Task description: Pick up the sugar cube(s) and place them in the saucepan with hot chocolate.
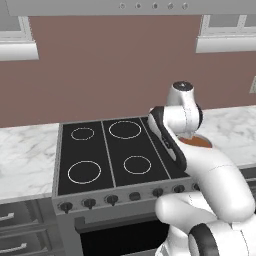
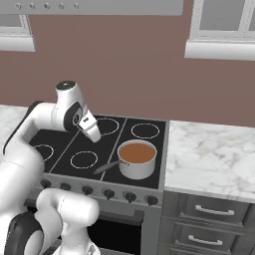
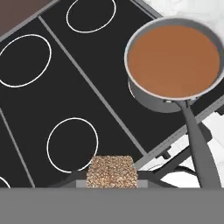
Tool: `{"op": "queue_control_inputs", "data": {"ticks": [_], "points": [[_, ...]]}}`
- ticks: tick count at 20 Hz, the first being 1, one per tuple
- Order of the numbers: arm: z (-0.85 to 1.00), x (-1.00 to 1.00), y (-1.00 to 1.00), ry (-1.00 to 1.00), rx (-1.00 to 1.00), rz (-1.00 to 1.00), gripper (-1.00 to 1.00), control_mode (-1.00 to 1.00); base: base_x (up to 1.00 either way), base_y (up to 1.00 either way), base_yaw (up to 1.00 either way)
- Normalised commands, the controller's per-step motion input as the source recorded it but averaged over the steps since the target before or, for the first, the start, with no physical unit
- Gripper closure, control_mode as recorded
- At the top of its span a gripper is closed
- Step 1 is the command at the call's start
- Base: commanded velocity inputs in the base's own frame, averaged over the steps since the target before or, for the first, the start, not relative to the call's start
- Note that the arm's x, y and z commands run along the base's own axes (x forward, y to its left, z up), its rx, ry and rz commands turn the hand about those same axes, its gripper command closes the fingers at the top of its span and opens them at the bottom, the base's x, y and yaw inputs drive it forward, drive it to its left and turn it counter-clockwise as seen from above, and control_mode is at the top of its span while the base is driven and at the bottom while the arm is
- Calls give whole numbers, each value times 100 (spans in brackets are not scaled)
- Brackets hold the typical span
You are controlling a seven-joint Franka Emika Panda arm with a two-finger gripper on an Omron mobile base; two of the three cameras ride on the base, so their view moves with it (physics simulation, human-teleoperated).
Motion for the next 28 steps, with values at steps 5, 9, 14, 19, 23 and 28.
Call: {"op": "queue_control_inputs", "data": {"ticks": [5,9,14,19,23,28], "points": [[0,-3,-96,0,0,2,100,-100,0,0,0],[0,-2,-69,2,1,8,100,-100,0,0,0],[0,2,-28,3,1,4,100,-100,0,0,0],[-3,23,-41,5,0,4,100,-100,0,0,0],[-5,23,-36,3,0,2,100,-100,0,0,0],[-11,23,-23,2,0,4,100,-100,0,0,0]]}}
